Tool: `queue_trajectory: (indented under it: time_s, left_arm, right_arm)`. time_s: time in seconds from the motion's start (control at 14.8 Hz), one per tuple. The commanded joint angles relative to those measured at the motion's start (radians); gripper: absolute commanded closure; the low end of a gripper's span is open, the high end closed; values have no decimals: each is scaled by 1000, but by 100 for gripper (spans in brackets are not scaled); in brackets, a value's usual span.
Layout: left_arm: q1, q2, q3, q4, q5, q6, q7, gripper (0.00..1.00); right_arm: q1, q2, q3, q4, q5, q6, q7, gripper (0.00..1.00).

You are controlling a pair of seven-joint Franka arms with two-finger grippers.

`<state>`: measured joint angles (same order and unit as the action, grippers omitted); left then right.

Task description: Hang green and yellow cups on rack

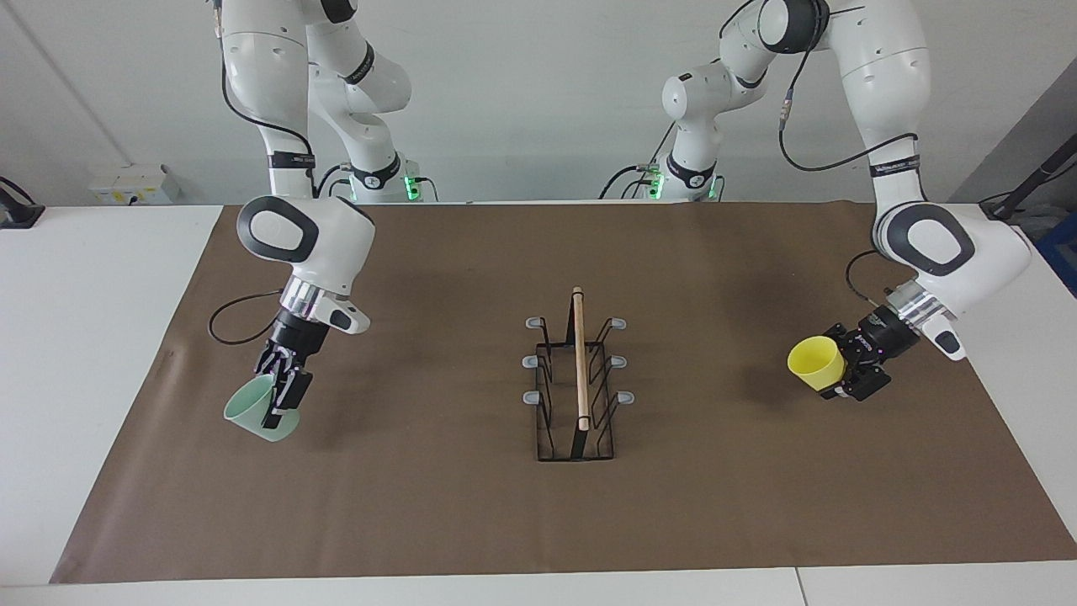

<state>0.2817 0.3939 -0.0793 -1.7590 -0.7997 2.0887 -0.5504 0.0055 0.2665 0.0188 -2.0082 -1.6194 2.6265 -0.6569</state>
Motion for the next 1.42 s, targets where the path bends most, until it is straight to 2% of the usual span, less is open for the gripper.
queue_trajectory:
  time_s: [0.0,0.14,0.27,0.54,0.68,0.88,1.15,1.35]
  left_arm:
    - [5,14,-5,108,202,-100,-52,100]
    - [-12,20,-8,165,344,-140,-77,100]
    - [-18,11,-7,182,385,-133,-86,100]
    - [-58,-52,-5,173,572,-118,-115,100]
    - [-82,-82,-5,171,660,-121,-135,100]
    - [-116,-121,-5,168,812,-124,-157,100]
    - [-168,-159,-5,162,1009,-134,-222,100]
    - [-214,-167,-5,151,1166,-136,-337,100]
  right_arm:
    - [42,-13,3,29,250,-118,-177,100]
    - [59,-10,9,74,450,-204,-304,100]
    - [63,-18,29,97,597,-239,-381,100]
    - [76,-47,58,105,668,-321,-404,100]
    - [76,-49,58,111,819,-347,-434,100]
    - [76,-81,61,112,976,-387,-448,100]
    - [77,-165,75,112,1315,-437,-492,100]
    - [77,-187,75,121,1519,-431,-497,100]
